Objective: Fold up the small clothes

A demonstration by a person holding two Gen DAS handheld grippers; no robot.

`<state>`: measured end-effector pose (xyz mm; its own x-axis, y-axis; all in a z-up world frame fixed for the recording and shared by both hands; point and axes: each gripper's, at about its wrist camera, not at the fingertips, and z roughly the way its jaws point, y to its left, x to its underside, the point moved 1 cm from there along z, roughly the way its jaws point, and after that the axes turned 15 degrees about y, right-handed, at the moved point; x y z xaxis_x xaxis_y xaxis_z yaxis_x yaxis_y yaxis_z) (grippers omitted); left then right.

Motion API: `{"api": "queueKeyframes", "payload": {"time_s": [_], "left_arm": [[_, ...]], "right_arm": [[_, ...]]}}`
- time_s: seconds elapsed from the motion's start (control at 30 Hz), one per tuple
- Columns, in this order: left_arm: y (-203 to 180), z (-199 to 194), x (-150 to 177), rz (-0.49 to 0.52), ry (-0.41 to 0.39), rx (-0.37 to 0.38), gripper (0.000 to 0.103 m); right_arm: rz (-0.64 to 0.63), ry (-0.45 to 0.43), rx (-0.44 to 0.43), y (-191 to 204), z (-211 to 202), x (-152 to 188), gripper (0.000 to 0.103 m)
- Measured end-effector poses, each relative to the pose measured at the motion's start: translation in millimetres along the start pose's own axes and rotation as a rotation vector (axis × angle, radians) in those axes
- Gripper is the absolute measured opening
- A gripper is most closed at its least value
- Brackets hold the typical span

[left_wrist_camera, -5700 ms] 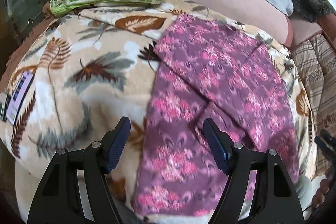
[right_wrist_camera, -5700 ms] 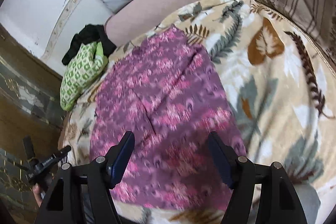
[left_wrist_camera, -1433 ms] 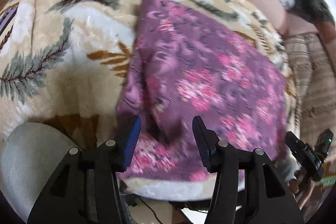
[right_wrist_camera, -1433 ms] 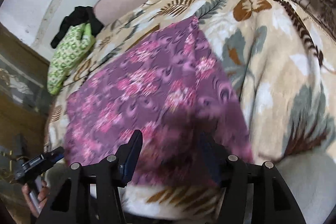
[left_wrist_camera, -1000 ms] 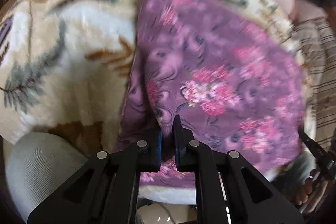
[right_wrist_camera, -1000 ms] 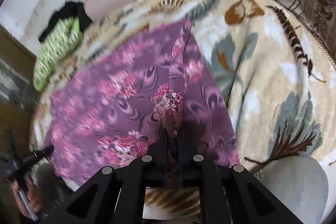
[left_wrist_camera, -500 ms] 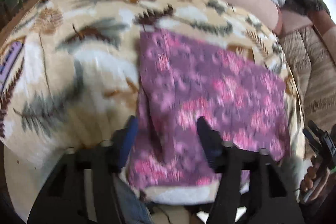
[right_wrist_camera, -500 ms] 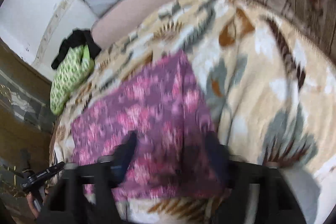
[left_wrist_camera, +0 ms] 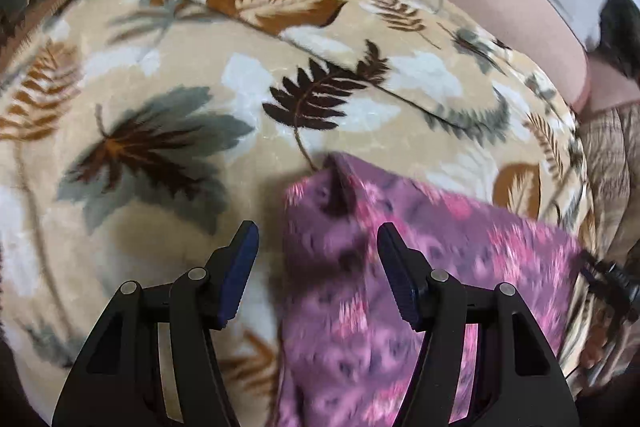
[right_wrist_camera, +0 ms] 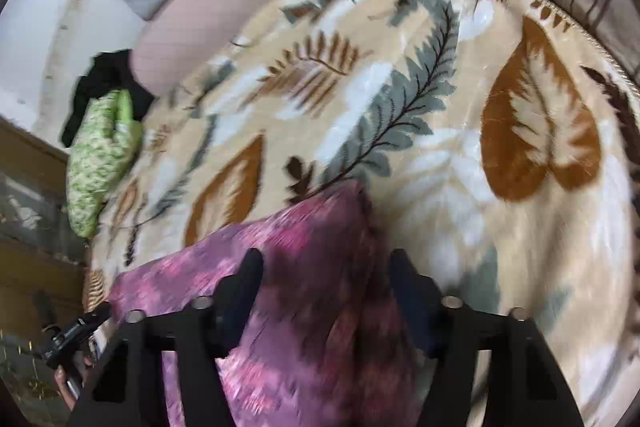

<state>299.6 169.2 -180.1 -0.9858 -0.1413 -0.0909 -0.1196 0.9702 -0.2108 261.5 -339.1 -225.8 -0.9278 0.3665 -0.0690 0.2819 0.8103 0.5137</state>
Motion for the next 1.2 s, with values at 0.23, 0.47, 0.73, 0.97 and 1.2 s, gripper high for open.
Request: {"api": "queueKeyframes", "payload": {"time_s": [0.23,0.47,0.73,0.97,1.2], "left_arm": [[15.3,1.9,-4.8,-0.036,0.008,0.156,0.009],[20.5,26.1,-11.3,-0.062,0.035,0.096,0.011],[30.3,-43.7,58.7,-0.068,-0.026,0.153,0.056],[10.4,-35.5,148.0,-0.021,-0.013,0.115,0.056],[-7.2,2.4,174.4,0.03,0.033,0.031,0.04]], "right_arm": [[-0.025,-0.022,0.032,5.4,-12.3,-8.8,0.01],[-0.027,0.005,0.152,0.3,24.4,-23.0,0.009],[0.023,-0.14,-0.15,0.3,-47.2,67.6,0.076],[-0.059,-0.127,-0.146,4.6,-49.5,176.8,0.072],[-0.084,-0.066,-0.004,8.0,-18.1,200.0,0.053]]}}
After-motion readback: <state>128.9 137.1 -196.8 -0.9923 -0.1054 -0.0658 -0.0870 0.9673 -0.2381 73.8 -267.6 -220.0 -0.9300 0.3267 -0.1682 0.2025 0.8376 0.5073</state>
